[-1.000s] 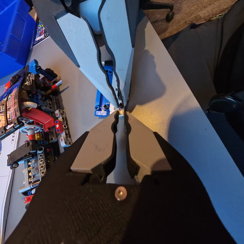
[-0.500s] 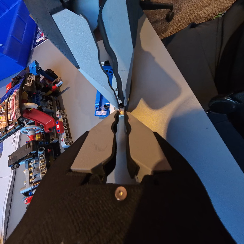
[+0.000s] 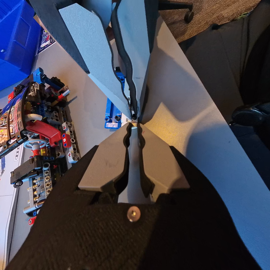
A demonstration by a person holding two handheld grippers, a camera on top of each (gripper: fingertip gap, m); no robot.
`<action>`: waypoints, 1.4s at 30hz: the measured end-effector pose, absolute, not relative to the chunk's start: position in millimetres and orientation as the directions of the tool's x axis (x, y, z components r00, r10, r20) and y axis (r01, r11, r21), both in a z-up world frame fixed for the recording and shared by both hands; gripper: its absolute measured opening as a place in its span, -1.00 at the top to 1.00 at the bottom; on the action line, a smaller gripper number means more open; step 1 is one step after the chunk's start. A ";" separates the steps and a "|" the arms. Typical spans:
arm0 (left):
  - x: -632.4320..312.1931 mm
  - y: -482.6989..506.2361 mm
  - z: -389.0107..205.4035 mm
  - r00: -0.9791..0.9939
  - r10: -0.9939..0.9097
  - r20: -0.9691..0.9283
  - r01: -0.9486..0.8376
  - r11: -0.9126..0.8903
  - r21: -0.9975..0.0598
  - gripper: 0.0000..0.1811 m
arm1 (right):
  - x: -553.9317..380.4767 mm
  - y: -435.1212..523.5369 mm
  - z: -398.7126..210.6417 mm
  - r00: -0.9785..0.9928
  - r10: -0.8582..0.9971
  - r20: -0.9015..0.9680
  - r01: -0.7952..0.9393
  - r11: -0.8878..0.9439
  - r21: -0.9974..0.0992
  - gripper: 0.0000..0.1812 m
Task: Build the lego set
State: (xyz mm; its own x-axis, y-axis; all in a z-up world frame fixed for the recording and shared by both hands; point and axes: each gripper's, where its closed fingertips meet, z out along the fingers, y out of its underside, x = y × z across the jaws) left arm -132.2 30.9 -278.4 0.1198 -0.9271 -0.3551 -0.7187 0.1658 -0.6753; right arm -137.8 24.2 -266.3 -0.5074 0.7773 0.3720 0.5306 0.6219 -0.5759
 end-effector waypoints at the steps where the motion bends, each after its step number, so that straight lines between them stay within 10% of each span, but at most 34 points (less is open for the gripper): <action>1: -132.1 31.1 -278.4 0.120 -0.926 -0.357 -0.719 0.166 -0.674 0.95 | -137.7 24.2 -266.5 -0.508 0.776 0.373 0.530 0.624 -0.575 0.98; 42: -132.6 31.4 -278.6 0.147 -0.936 -0.318 -0.718 0.120 -0.686 0.95 | -141.9 21.6 -269.5 -0.481 0.825 0.296 0.554 0.548 -0.627 0.98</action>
